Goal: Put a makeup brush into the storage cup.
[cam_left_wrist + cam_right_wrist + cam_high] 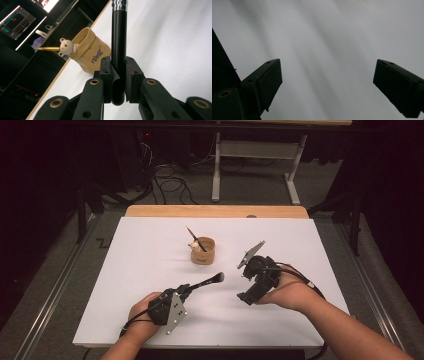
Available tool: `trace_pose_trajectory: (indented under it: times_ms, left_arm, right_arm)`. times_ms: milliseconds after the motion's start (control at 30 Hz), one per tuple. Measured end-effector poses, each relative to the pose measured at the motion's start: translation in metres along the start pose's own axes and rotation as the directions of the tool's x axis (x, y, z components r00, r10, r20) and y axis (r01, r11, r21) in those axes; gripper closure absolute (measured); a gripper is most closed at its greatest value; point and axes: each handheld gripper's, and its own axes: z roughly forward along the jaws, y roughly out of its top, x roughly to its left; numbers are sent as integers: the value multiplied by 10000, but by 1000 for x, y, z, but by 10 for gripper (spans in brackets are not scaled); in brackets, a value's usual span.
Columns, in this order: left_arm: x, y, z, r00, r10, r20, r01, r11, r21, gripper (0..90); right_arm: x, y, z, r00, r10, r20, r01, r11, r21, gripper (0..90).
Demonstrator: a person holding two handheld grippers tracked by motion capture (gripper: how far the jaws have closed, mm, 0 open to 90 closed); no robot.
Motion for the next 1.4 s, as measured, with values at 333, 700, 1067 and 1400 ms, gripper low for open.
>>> trace_pose_trajectory:
  times_ms: [333,700,1067,1400]
  left_arm:
    - [0,-1,1,10000,-40,-12,40,10000,79,791]
    - [-1,-2,1,10000,-19,-11,19,9999,127,791]
    - [-2,-3,2,9999,-104,54,103,9998,180,791]
    - [1,-8,5,9959,-881,201,878,9960,193,791]
  right_arm:
    - [-6,-21,13,9994,329,78,-328,9994,-136,90]
    - [-9,-45,33,9975,700,13,-699,9973,-236,90]
    - [-12,-68,55,9951,991,32,-984,9910,-910,84]
    - [-12,-86,65,9844,1749,201,-1649,9562,-2419,84]
